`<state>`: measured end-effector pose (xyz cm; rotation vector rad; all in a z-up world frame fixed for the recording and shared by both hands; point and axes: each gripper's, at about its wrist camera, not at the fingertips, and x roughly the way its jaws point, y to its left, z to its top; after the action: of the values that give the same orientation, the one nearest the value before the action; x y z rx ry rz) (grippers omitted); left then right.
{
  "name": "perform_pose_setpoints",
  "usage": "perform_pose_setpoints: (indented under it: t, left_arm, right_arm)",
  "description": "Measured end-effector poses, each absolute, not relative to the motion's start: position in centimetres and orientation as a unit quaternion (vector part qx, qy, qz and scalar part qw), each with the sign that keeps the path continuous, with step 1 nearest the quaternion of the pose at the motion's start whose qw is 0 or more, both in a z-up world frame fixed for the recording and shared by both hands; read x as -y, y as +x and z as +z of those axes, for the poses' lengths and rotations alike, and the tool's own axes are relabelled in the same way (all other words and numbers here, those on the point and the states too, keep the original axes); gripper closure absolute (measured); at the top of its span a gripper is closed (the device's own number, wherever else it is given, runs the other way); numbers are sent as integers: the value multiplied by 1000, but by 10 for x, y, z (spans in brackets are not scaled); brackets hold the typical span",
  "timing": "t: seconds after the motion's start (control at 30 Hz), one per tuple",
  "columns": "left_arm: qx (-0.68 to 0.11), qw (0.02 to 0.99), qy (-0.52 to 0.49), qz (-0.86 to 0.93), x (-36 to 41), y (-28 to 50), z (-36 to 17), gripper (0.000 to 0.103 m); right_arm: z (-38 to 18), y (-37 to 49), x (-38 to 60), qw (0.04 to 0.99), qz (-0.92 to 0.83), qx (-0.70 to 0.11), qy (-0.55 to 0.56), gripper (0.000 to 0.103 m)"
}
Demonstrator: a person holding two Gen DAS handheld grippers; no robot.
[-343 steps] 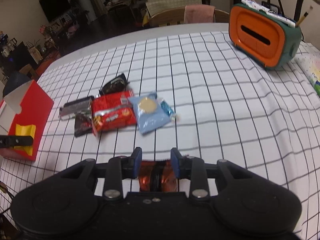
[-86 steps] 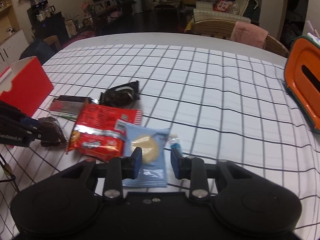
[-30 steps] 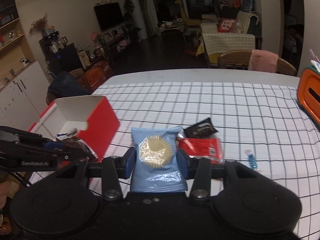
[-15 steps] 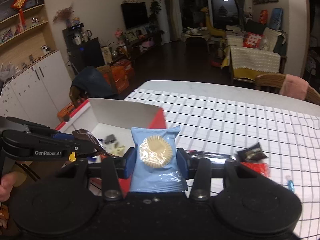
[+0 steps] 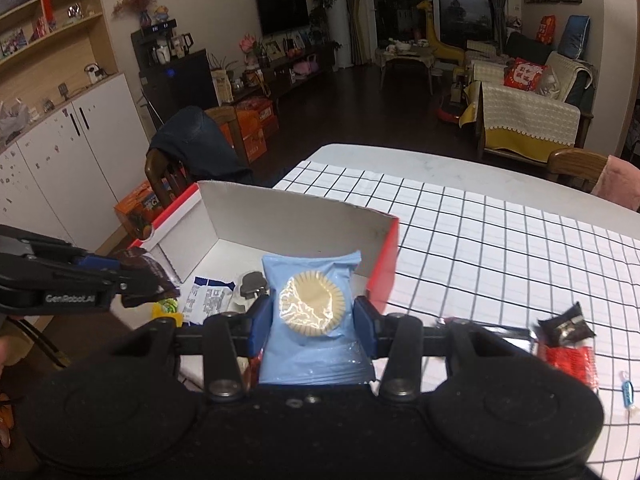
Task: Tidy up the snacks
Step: 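Carry the M&M packet and blue cookie packet over the red box, then open both tools to drop the packets into the box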
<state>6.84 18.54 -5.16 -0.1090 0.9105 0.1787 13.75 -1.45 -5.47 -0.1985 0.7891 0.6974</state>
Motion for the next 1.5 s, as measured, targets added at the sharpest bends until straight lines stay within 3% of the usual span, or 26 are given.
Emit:
perform_pose_setpoints:
  t: [0.77,1.1,1.5]
  left_arm:
    - [-516,855,-15,60,-222,139,-106,77]
    - [-554,830,17,56,-208,147,-130,77]
    - [-547,835,-2,64,-211,137,-128,75]
  right_arm:
    - [-124,193,-75,821,320,-439,-176,59]
    - [-130,190,-81,808,331,-452,-180,59]
    - [-124,185,-83,813,328,-448,-178,59]
